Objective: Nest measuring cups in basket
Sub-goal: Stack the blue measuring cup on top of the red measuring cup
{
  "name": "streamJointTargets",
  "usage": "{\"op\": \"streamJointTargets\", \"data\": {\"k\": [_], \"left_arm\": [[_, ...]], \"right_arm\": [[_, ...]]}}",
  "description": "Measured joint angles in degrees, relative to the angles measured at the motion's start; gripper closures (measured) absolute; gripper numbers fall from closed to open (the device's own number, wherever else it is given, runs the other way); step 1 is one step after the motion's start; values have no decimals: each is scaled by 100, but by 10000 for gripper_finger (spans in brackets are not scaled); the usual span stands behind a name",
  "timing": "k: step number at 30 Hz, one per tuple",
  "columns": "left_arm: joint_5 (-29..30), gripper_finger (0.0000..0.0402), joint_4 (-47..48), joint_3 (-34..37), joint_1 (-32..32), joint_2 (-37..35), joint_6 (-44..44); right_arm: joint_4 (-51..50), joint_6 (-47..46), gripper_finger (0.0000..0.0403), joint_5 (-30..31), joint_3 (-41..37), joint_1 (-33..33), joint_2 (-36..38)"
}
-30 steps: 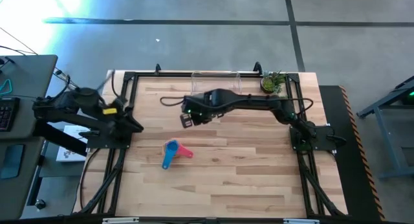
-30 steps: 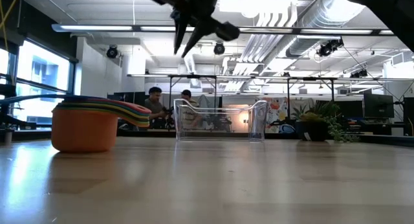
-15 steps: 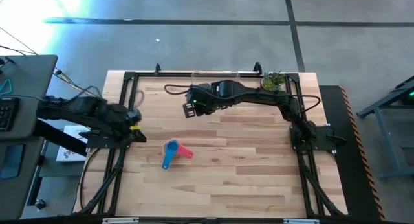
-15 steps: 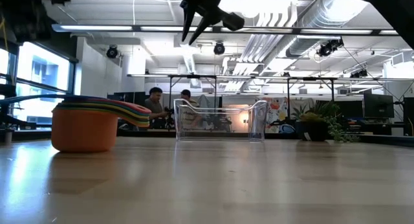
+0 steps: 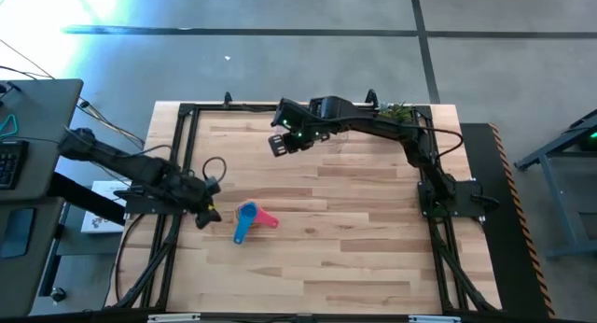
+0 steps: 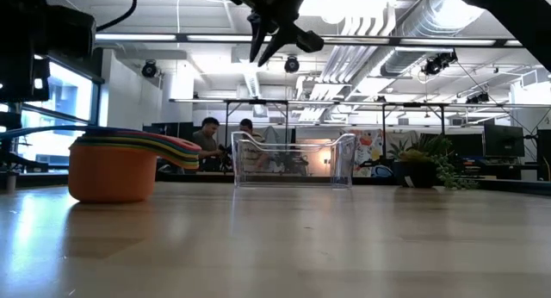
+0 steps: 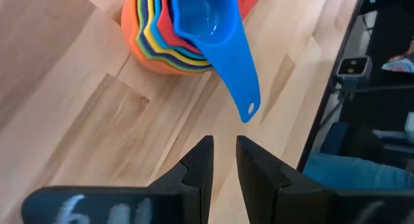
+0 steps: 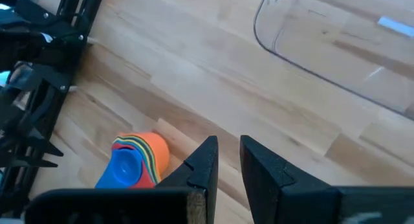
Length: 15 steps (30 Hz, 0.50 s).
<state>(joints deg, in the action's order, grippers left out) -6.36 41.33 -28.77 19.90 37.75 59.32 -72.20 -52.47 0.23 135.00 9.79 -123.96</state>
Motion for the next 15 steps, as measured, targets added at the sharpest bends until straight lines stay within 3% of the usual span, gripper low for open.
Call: {"op": "streamJointTargets", "data": {"k": [10, 15], "left_arm": [[530, 344, -1138, 164, 636, 1052, 1248], [567, 344, -1232, 164, 775, 1677, 1894]], "right_arm": [[-2, 714, 345, -365, 0, 310, 0], [-2, 968, 345, -501, 0, 382, 0]]}}
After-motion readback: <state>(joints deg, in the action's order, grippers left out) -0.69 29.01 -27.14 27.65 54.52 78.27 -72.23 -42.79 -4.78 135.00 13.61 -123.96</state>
